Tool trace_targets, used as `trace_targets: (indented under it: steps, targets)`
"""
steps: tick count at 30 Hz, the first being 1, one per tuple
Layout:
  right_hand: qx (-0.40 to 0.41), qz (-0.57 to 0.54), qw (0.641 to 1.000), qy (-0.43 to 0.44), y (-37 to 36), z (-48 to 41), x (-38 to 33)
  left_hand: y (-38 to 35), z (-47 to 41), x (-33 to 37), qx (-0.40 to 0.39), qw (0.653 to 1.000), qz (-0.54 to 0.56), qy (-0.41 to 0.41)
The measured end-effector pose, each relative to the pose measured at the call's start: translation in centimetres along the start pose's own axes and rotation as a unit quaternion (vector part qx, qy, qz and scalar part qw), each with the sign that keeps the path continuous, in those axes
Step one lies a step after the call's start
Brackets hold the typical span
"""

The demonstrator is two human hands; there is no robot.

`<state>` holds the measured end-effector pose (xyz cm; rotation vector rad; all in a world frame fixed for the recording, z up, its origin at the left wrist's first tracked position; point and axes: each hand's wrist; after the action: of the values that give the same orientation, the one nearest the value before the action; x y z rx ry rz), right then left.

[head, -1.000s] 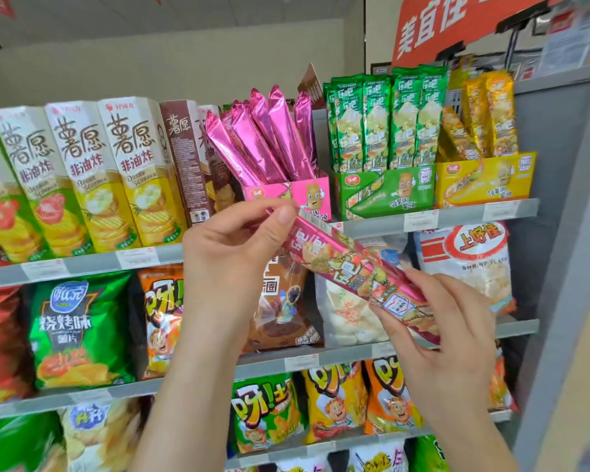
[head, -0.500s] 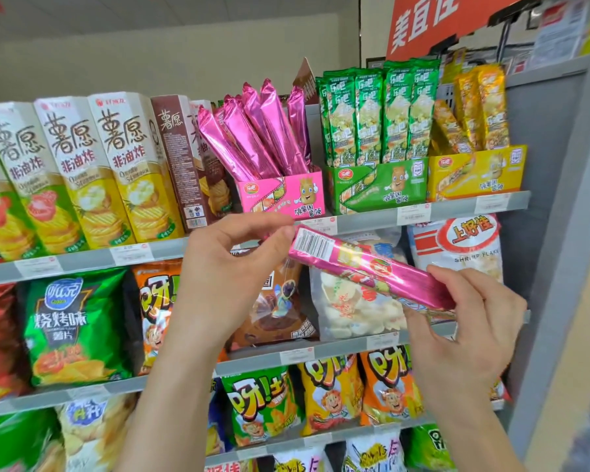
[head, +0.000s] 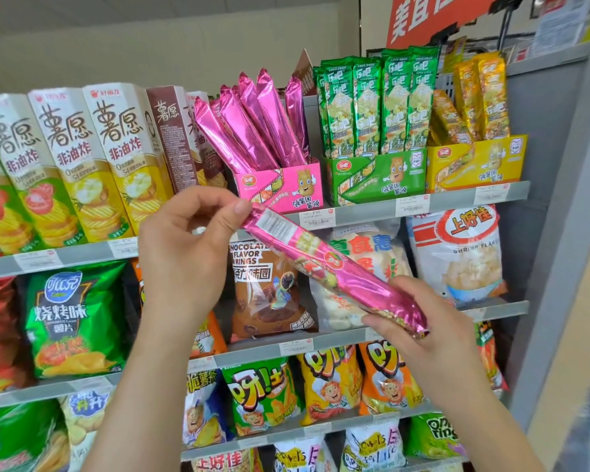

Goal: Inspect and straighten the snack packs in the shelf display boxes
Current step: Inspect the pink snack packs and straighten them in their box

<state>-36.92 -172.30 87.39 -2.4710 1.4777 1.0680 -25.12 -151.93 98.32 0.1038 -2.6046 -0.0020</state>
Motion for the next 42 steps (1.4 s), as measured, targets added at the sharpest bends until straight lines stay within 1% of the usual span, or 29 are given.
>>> trace_targets:
  steps: [2, 4, 6, 9, 12, 15, 16, 18, 20, 22, 24, 26, 29, 30, 31, 33, 35, 36, 38, 40, 42]
  targets:
    - [-0.019, -0.016, 1.0, 0.005, 0.1, 0.2, -0.5, -0.3, -0.4, -0.5, -0.015, 1.0, 0.005, 0.005]
    - [-0.031, -0.044, 0.999, -0.001, 0.2, 0.1, -0.9, -0.6, -0.5, -1.2, -0.034, 0.999, 0.014, 0.03]
    - [-0.053, -0.104, 0.993, -0.028, 0.4, 0.2, -0.9, -0.8, -0.5, -2.0, -0.05, 0.996, 0.033, 0.061]
    - [-0.08, -0.193, 0.974, -0.083, 1.2, 0.3, -0.3, -0.9, -0.5, -2.6, -0.029, 0.993, 0.055, 0.104]
    - [-0.069, -0.225, 0.967, -0.095, 1.7, 0.1, -0.2, -1.3, 0.0, -2.7, 0.012, 0.985, 0.089, 0.148]
    - [-0.033, -0.259, 0.958, -0.119, 1.7, 0.0, -0.2, -1.6, 0.4, -2.8, 0.038, 0.972, 0.151, 0.175]
    - [-0.022, -0.267, 0.955, -0.126, 1.6, 0.0, -0.1, -1.6, 0.5, -2.8, 0.034, 0.965, 0.183, 0.187]
    - [-0.01, -0.291, 0.947, -0.134, 1.5, 0.0, -0.2, -1.5, 0.5, -3.1, 0.0, 0.946, 0.253, 0.205]
    - [-0.004, -0.316, 0.937, -0.148, 1.4, 0.0, -0.1, -1.1, 0.4, -3.3, -0.04, 0.932, 0.298, 0.203]
    - [0.004, -0.338, 0.927, -0.163, 1.5, 0.0, 0.2, -0.7, 0.4, -3.3, -0.078, 0.927, 0.32, 0.18]
    - [0.011, -0.348, 0.92, -0.178, 1.5, 0.0, 0.4, 0.0, 0.2, -2.6, -0.107, 0.929, 0.323, 0.148]
    - [0.014, -0.354, 0.914, -0.197, 1.5, -0.1, 0.5, 0.6, 0.1, -1.9, -0.118, 0.944, 0.285, 0.12]
    - [0.009, -0.35, 0.911, -0.217, 1.5, -0.4, 0.5, 0.7, 0.0, -1.0, -0.09, 0.984, 0.147, 0.053]
    - [0.005, -0.357, 0.907, -0.222, 1.4, -0.5, 0.5, 0.5, -0.1, -1.0, -0.077, 0.991, 0.106, 0.036]
    - [-0.004, -0.373, 0.899, -0.229, 1.4, -0.7, 0.4, 0.4, -0.2, -1.0, -0.064, 0.994, 0.089, 0.03]
    - [-0.041, -0.423, 0.87, -0.248, 1.5, -1.0, 0.3, 0.1, -0.5, -1.1, -0.03, 0.995, 0.082, 0.04]
    - [-0.107, -0.463, 0.837, -0.272, 1.6, -1.2, 0.2, -0.1, -1.0, -1.4, -0.001, 0.996, 0.07, 0.045]
    - [-0.136, -0.471, 0.826, -0.28, 1.5, -1.3, 0.1, -0.2, -1.3, -1.4, 0.012, 0.996, 0.068, 0.048]
    - [-0.146, -0.466, 0.825, -0.285, 1.0, -1.4, -0.1, -0.5, -1.9, -1.5, 0.04, 0.993, 0.087, 0.065]
    - [-0.109, -0.449, 0.841, -0.283, 0.3, -1.7, -0.5, -0.7, -2.4, -1.6, 0.068, 0.985, 0.123, 0.101]
    - [-0.057, -0.429, 0.859, -0.275, -0.6, -2.0, -0.8, -0.8, -2.9, -1.8, 0.077, 0.967, 0.195, 0.141]
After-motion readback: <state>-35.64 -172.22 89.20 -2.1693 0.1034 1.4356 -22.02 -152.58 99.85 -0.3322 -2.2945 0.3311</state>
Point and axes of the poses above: each hand's wrist, its own z-axis away from the middle knuckle, its own y-axis out of the back of the hand, x = y × z, and after that the axes turned 5 degrees about x, right-handed
